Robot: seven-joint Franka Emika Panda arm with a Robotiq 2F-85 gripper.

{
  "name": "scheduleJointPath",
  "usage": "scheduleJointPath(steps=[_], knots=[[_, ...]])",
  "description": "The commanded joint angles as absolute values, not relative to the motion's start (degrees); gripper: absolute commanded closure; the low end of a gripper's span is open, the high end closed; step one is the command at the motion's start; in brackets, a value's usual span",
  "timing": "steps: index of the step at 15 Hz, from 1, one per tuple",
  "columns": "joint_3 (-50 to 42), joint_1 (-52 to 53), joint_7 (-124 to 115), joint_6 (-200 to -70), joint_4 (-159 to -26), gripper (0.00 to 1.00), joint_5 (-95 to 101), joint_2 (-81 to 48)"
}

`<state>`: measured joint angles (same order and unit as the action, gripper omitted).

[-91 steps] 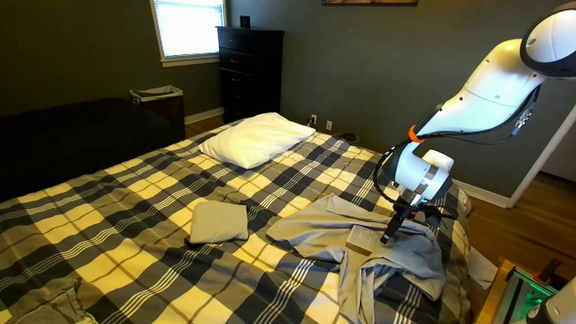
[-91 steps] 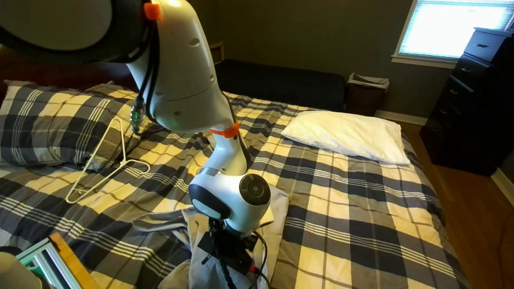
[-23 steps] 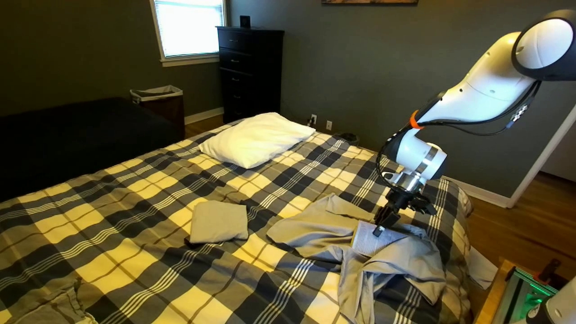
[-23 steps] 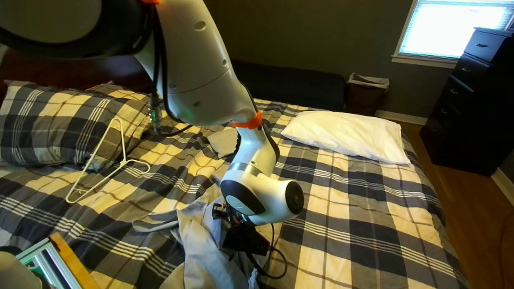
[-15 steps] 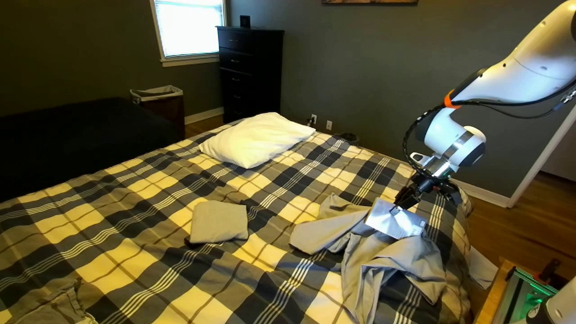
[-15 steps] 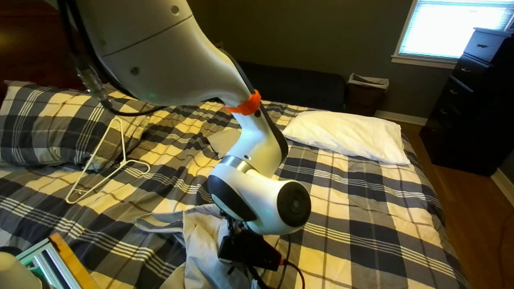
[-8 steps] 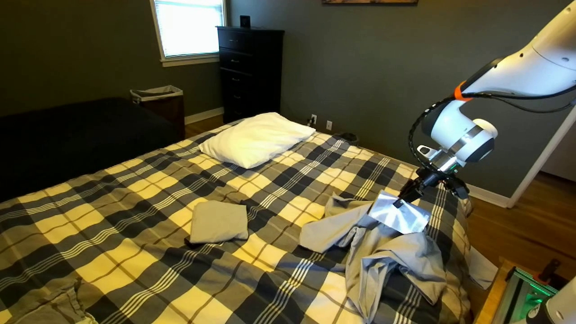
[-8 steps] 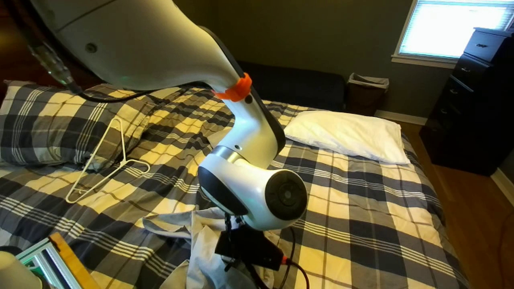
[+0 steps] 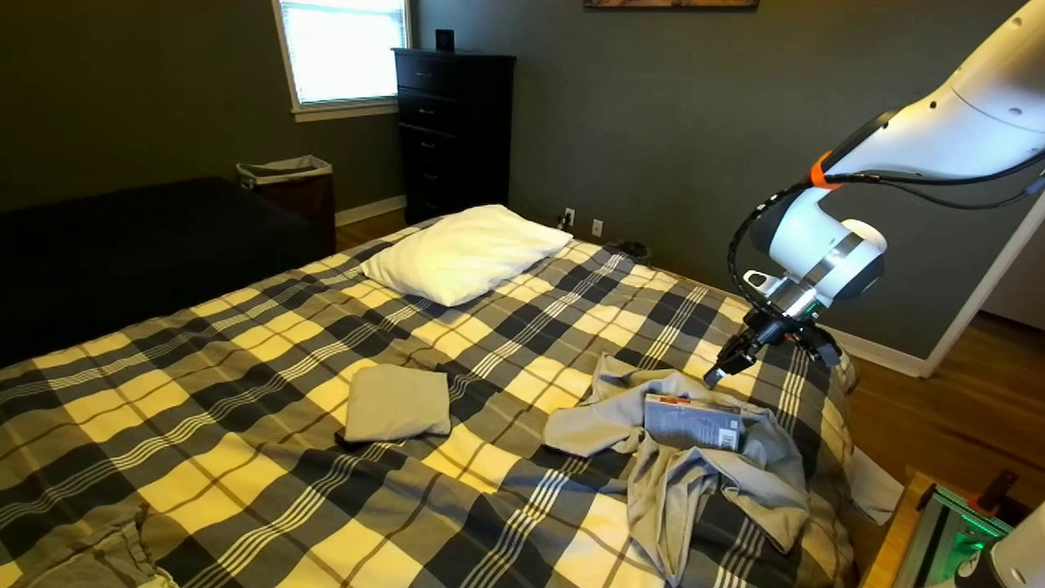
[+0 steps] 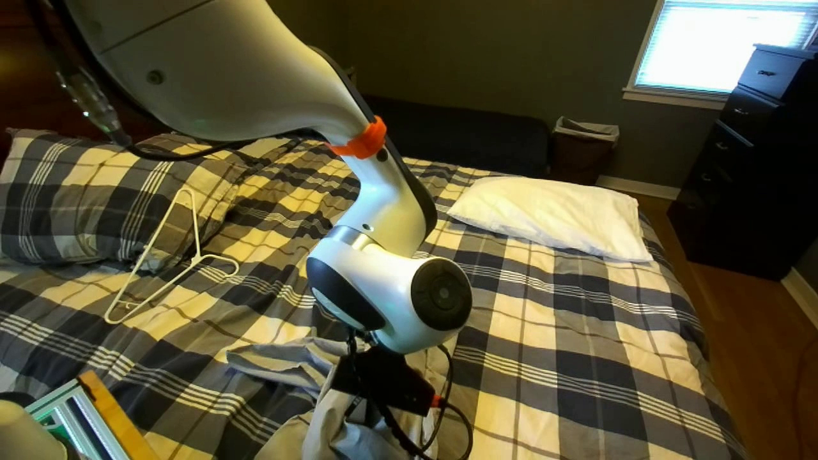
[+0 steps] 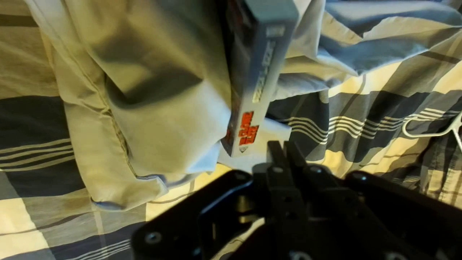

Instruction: Remove the book from the grey cloth and put it on the bed

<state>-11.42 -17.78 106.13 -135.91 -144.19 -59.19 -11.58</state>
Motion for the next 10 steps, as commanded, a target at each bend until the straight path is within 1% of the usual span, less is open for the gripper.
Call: scheduleJointPath(steps=[1,3,4,5,10], knots=[[-11.66,-16.14,104.77,-137.73,-146.57,1.00,-58.37,-8.98],[-11.78,-14.93,101.04,-139.13,-146.67,1.00,-55.85,-9.55],[-11.74,-14.38,98.79,-139.56,-146.84,0.74,-53.84,-9.68],[-11.61,-13.94,96.54,-140.59,-147.18,0.73,-52.21,-9.74],[-11.05,-12.30,82.20,-145.97,-148.77,0.38,-40.97,-11.85]])
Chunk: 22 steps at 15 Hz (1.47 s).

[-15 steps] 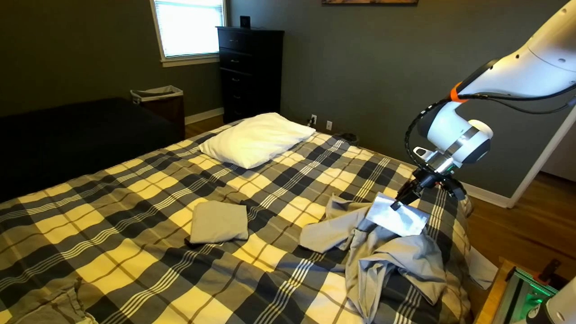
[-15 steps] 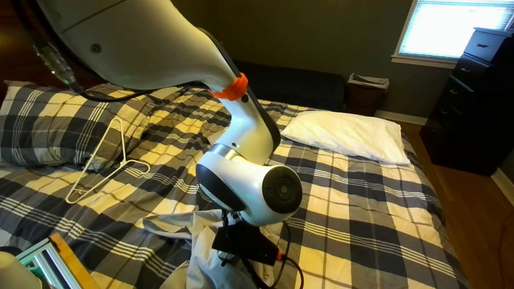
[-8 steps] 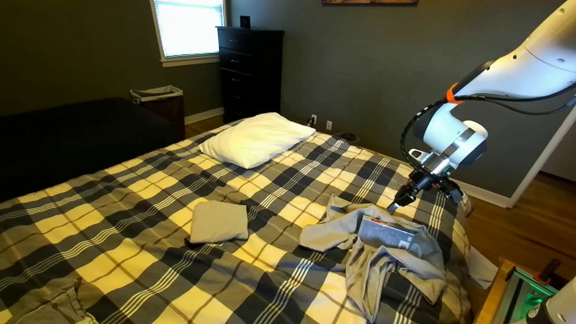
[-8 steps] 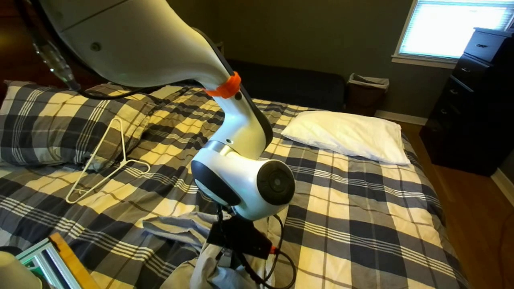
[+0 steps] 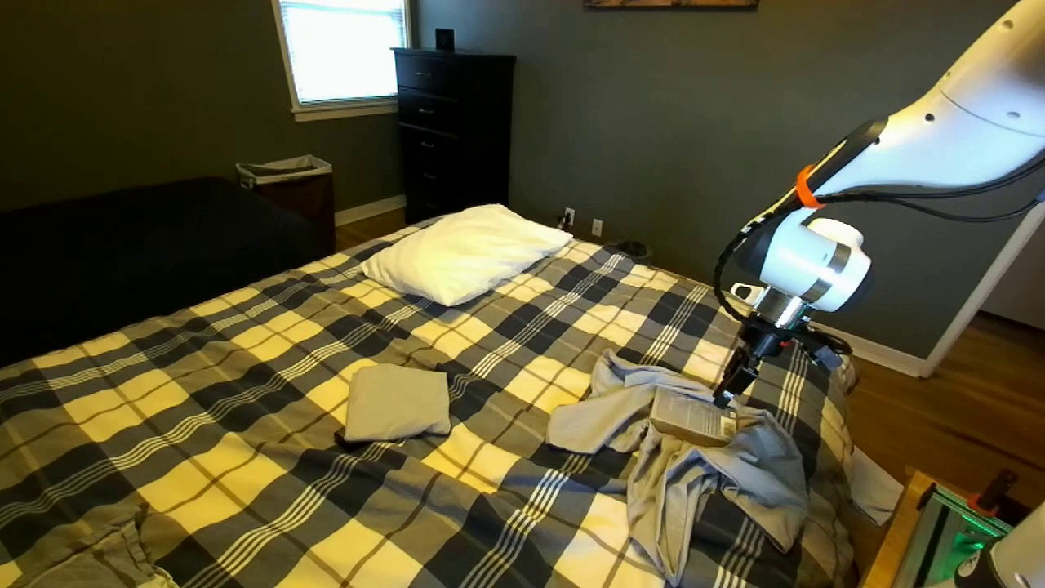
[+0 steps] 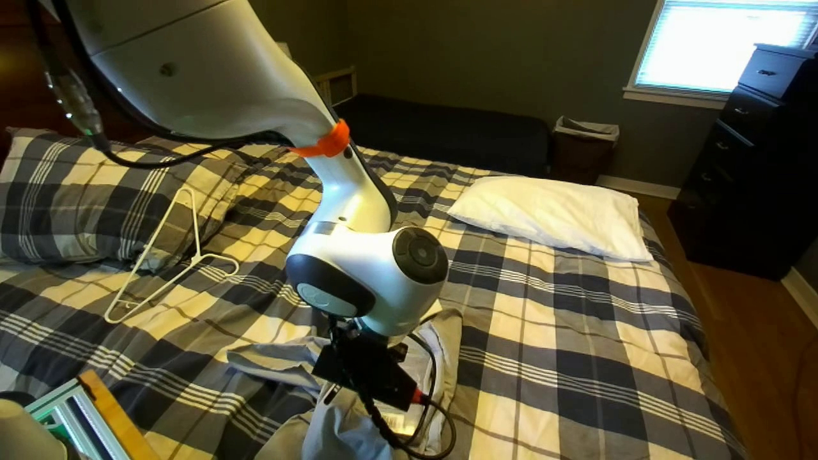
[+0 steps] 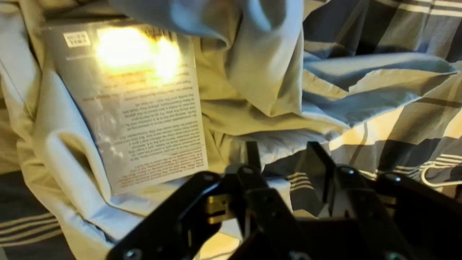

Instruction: Remove the book from the grey cloth and put it on the bed

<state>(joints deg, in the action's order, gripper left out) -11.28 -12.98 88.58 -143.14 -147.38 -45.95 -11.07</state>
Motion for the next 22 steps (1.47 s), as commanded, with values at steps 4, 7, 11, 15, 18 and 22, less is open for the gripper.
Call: scheduleJointPath(steps=[4,7,11,15,18,22], knots=[[-10.12,-15.12,82.21,-148.61,-146.81,0.07,-41.70,-15.51],[-9.89,-17.15,81.46,-149.94,-144.23,0.00,-41.97,-19.65],[-7.58,-20.75,83.69,-151.27,-139.18,0.05,-42.85,-25.45],[-6.20,-22.44,82.03,-151.00,-138.44,0.01,-40.94,-25.28],[-5.77,-22.89,82.04,-150.99,-137.71,0.00,-40.90,-26.07],[-5.87,-21.37,85.97,-154.51,-138.02,0.00,-32.69,-26.02]])
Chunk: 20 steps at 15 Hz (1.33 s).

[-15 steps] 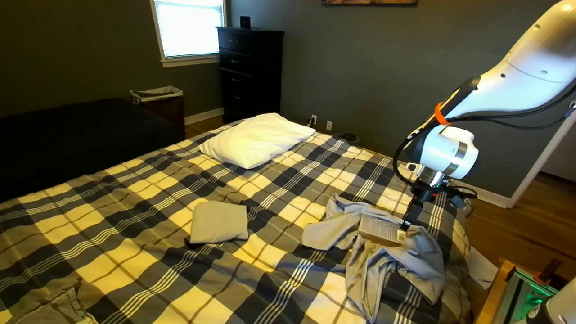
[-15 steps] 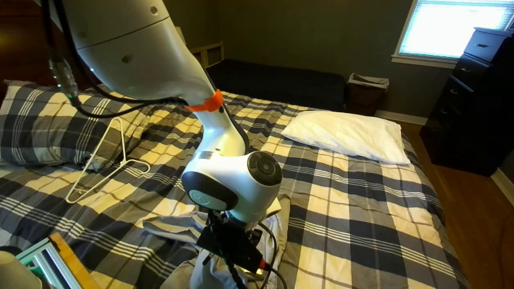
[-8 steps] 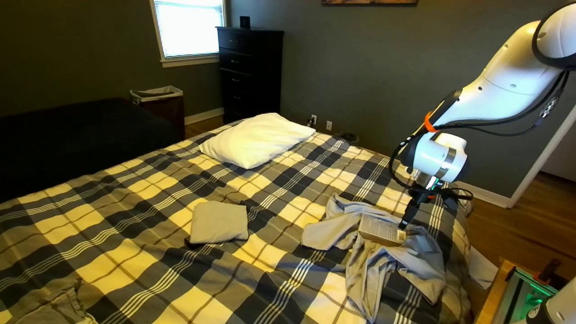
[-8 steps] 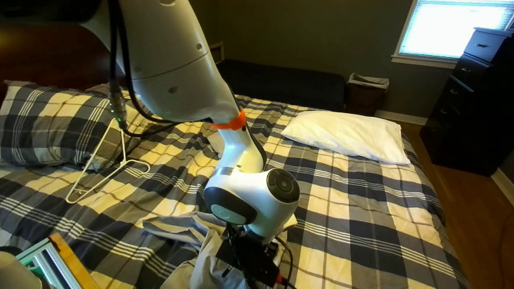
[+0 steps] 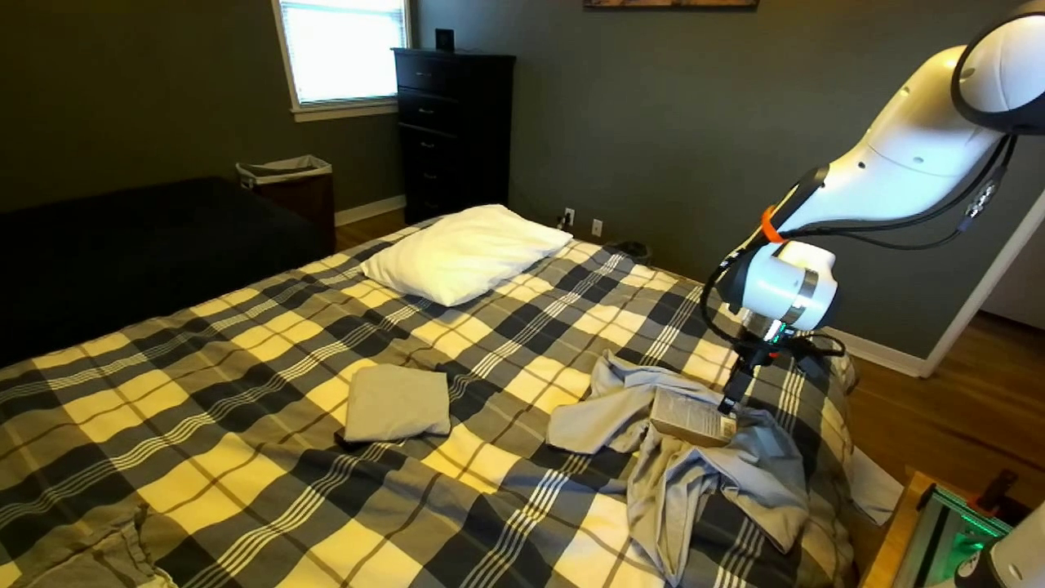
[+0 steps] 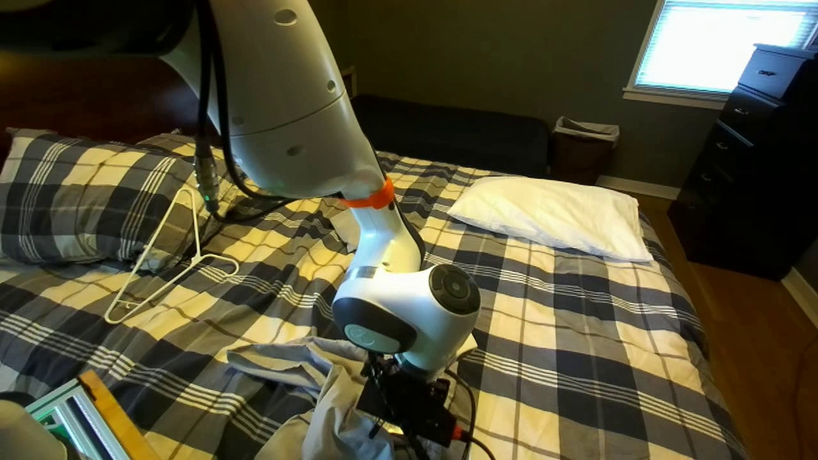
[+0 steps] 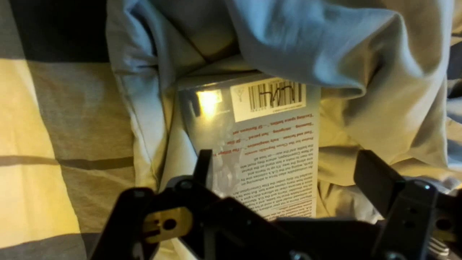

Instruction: Remove the book from the grey cloth and put it on the bed

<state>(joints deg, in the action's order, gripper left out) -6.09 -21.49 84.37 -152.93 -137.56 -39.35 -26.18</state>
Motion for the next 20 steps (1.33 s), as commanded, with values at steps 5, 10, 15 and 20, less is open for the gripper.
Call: scheduleJointPath(steps=[5,10,15,20], knots=[[-4.01,-23.36,84.17,-154.06,-137.70,0.00,-32.13,-25.98],[1.08,-27.15,88.93,-154.20,-133.08,0.00,-34.42,-29.58],[2.23,-26.94,87.38,-150.68,-131.33,0.00,-32.83,-31.63],[1.83,-26.82,85.94,-150.08,-128.66,0.00,-31.24,-35.89]])
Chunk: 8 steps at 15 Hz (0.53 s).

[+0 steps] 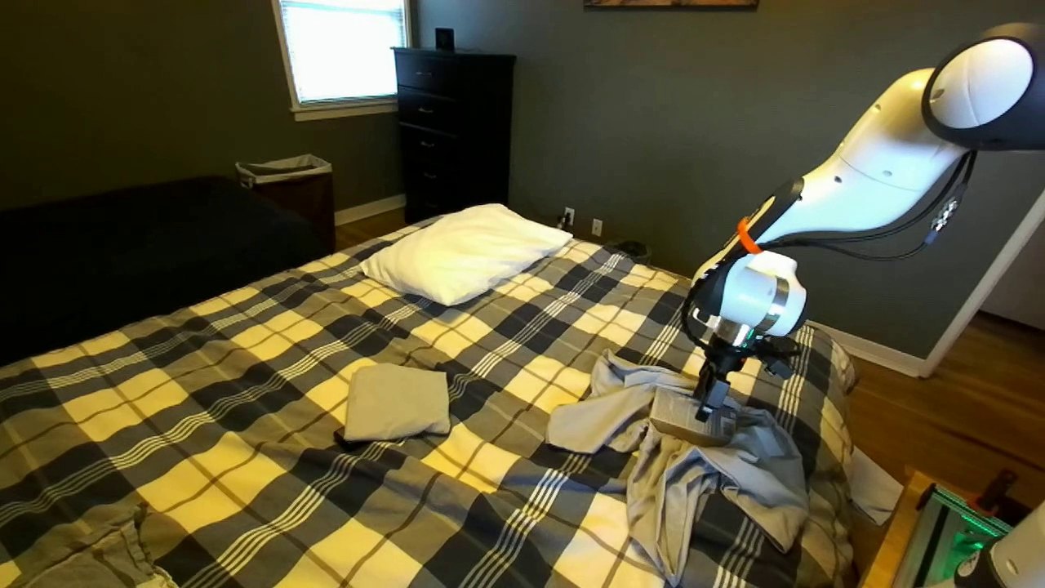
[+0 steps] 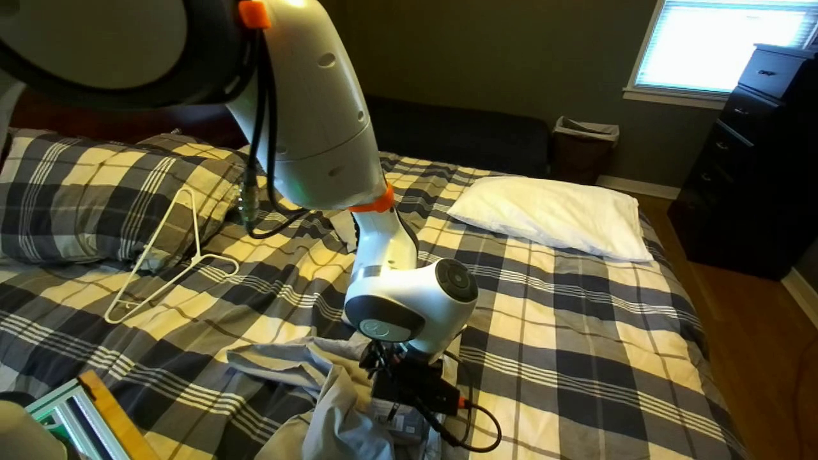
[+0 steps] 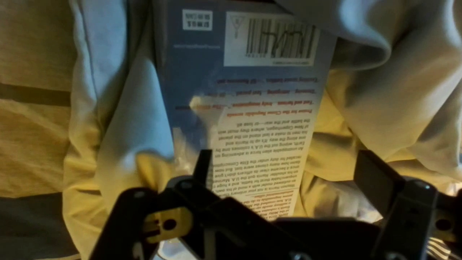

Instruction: Remove the book from the grey cloth and put it on the bed

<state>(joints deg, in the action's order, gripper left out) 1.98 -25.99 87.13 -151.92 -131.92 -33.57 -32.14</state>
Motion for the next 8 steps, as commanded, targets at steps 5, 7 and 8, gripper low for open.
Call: scheduleJointPath(steps=[5,7,8], knots=[[1.44,-28.69,84.53,-150.88,-126.09,0.00,-29.82,-38.78],[1.25,-29.58,84.03,-151.21,-125.64,0.00,-29.89,-38.70],[1.14,-29.99,83.77,-151.24,-125.49,0.00,-29.91,-38.59]])
